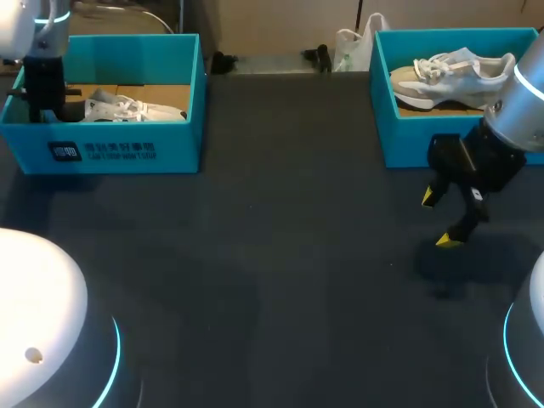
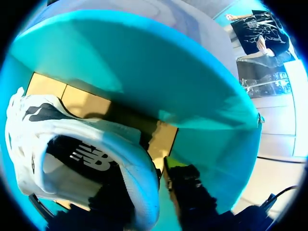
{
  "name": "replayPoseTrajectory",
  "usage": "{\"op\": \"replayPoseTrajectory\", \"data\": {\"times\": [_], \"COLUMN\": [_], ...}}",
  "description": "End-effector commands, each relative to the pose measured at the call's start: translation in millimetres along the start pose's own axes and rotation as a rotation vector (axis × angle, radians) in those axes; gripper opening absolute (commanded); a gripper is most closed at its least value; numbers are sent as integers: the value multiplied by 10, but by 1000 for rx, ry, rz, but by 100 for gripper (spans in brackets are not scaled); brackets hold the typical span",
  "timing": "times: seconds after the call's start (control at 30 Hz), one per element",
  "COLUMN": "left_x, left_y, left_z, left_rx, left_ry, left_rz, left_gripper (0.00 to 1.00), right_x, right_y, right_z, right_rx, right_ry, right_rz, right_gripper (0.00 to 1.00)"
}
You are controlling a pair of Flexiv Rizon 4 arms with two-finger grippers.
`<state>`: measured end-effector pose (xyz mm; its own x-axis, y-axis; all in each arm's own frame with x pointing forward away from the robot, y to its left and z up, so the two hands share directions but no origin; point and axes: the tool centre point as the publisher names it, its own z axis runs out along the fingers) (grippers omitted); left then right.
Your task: Take the shoe out of the shoebox, open the shoe tongue, remove and reinsert the insole, then place the shoe into the shoebox
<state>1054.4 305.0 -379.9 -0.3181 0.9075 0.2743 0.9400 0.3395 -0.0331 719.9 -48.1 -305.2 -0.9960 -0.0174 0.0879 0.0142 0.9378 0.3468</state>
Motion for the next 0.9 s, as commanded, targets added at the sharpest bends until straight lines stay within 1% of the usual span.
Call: {"op": "replayPoseTrajectory", "data": {"times": [0.03, 0.07, 0.13, 0.17, 0.2, 0.33, 0.6, 0.83, 0.9], "left_x": [2, 6, 14, 15, 20, 38, 47, 105, 147], "left_y": [14, 14, 13, 17, 18, 9, -14, -124, -169], "left_z": [1, -8, -31, -47, -72, -211, -690, -1003, -1098], "left_rx": [0, -1, -4, 0, 3, 1, -7, -31, -34], "left_ry": [-4, -6, -11, -18, -23, -54, -138, -156, -161], "left_rz": [-2, -3, -3, -4, -5, -13, -11, 3, 3], "left_gripper": [59, 69, 80, 92, 100, 100, 100, 100, 100], "right_x": [2, 2, 2, 2, 2, 2, 2, 2, 2], "right_y": [7, 7, 7, 7, 7, 7, 7, 7, 7], "right_z": [8, 8, 8, 8, 8, 8, 8, 8, 8], "right_rx": [4, 4, 4, 4, 4, 4, 4, 4, 4], "right_ry": [-1, -1, -1, -1, -1, -1, -1, -1, -1], "right_rz": [1, 1, 1, 1, 1, 1, 1, 1, 1], "right_gripper": [100, 100, 100, 100, 100, 100, 100, 100, 100]}}
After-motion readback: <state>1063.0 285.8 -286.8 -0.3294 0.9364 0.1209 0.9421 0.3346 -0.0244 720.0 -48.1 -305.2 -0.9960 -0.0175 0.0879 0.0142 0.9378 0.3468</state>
